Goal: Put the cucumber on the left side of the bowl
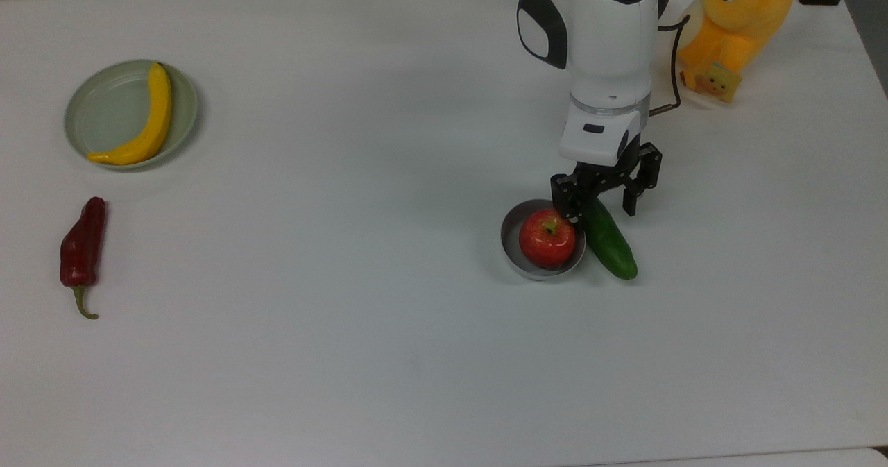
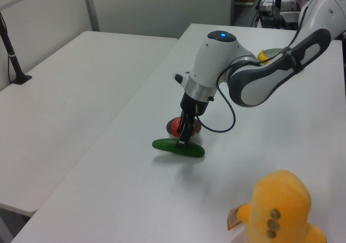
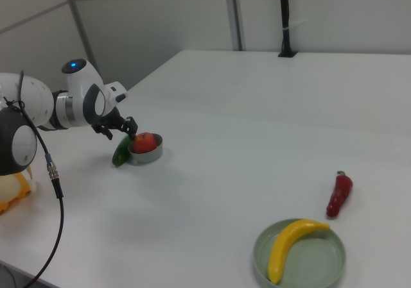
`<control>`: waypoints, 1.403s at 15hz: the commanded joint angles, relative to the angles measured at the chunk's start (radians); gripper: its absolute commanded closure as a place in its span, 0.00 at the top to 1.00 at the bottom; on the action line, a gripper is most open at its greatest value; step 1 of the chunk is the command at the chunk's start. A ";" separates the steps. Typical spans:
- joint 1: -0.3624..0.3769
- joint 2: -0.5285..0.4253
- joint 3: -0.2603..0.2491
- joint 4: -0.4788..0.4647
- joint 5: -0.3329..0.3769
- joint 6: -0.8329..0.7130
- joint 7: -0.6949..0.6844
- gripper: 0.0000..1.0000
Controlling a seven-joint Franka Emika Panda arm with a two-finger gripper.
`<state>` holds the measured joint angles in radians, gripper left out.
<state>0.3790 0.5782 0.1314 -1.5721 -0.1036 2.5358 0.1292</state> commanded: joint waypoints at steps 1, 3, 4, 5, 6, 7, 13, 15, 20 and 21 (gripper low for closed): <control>-0.005 -0.006 -0.001 0.015 -0.022 0.006 0.026 0.92; -0.014 -0.030 -0.001 0.014 -0.022 0.004 0.026 1.00; -0.018 -0.050 -0.001 0.011 -0.021 0.004 0.026 1.00; -0.020 -0.073 -0.001 0.009 -0.019 -0.005 0.026 1.00; -0.020 -0.099 -0.001 -0.002 -0.013 -0.009 0.026 1.00; -0.020 -0.133 -0.001 -0.021 -0.010 -0.011 0.026 1.00; -0.083 -0.345 -0.004 -0.040 0.041 -0.253 0.052 1.00; -0.106 -0.424 -0.010 -0.040 0.074 -0.384 0.053 1.00; -0.176 -0.579 -0.013 -0.043 0.081 -0.702 0.053 1.00; -0.196 -0.606 -0.013 -0.054 0.088 -0.747 0.053 1.00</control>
<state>0.2172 0.0715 0.1226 -1.5559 -0.0400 1.8970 0.1646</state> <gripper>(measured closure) 0.000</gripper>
